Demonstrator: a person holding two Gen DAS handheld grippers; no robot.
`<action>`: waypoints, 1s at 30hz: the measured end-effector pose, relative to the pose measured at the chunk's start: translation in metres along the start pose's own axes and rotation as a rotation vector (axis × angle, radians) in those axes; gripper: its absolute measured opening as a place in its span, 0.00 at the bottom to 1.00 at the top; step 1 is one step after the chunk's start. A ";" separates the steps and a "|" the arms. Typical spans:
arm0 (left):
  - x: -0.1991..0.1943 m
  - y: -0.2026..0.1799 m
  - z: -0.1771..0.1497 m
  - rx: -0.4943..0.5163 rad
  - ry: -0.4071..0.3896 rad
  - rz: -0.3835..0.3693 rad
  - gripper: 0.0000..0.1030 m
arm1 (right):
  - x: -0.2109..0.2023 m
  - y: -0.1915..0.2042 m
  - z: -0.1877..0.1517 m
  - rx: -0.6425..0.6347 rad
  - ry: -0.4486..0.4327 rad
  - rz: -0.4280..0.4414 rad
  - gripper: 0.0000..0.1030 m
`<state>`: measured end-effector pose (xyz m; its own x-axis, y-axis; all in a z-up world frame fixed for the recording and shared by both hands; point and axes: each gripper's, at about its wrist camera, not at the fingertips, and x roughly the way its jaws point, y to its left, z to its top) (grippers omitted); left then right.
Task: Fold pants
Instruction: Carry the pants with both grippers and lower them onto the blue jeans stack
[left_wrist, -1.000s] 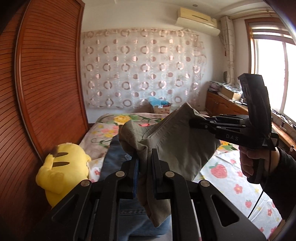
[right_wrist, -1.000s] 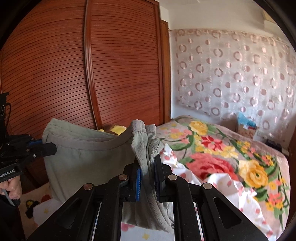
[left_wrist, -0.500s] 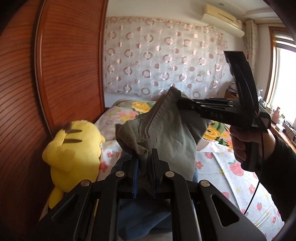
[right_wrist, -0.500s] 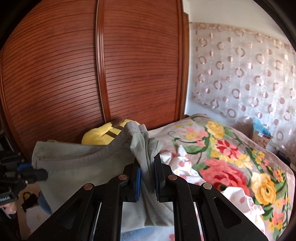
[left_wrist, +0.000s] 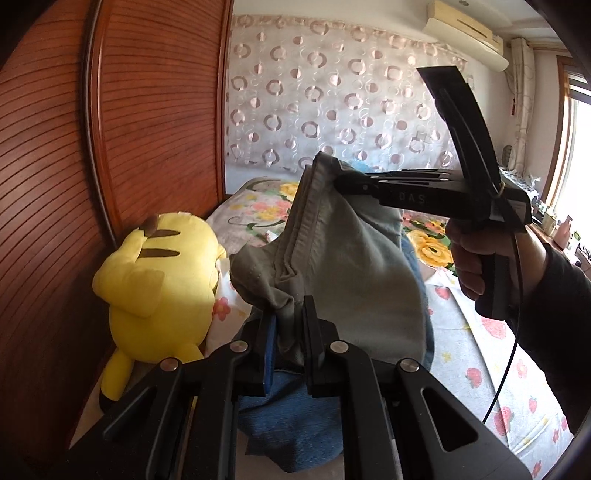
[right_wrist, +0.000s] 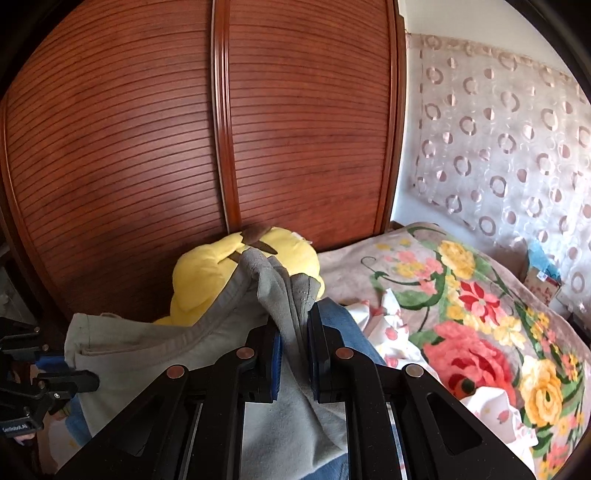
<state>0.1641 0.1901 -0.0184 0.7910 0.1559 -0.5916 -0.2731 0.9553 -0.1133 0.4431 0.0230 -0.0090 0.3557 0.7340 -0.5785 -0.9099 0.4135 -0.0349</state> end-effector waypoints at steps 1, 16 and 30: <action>0.001 0.000 -0.001 -0.002 0.004 0.000 0.13 | 0.003 0.000 0.000 0.002 0.005 0.004 0.12; -0.007 0.001 0.006 -0.010 -0.007 0.027 0.30 | -0.012 -0.003 0.007 0.039 -0.023 -0.026 0.40; 0.022 -0.018 -0.007 0.054 0.066 -0.001 0.50 | -0.006 -0.021 -0.016 0.069 0.037 0.032 0.39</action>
<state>0.1828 0.1743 -0.0345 0.7530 0.1396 -0.6431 -0.2411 0.9678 -0.0723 0.4569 0.0008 -0.0178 0.3173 0.7273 -0.6086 -0.9032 0.4274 0.0399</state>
